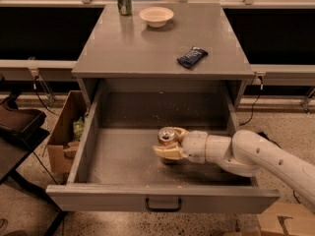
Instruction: Pick orange can from top drawer and place on counter
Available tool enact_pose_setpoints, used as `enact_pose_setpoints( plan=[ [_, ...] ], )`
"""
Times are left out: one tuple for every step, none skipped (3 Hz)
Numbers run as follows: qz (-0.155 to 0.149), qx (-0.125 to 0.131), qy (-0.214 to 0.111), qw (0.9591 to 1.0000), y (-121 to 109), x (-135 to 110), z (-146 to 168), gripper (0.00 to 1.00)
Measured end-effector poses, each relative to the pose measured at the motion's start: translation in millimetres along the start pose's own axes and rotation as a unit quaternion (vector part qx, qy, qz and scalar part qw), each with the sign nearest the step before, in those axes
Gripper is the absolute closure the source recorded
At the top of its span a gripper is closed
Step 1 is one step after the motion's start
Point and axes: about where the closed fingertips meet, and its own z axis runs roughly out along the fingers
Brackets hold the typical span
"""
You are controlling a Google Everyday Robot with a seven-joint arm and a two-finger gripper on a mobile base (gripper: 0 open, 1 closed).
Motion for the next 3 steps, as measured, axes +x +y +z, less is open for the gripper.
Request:
enact_pose_setpoints(
  plan=[
    [0.004,0.004,-0.009,0.9999,-18,-49,-12,1.00],
    [0.008,0.014,-0.037,0.9992,-53,-134,-30,1.00],
    [0.019,0.016,-0.090,0.9957,-88,-212,-42,1.00]
  ],
)
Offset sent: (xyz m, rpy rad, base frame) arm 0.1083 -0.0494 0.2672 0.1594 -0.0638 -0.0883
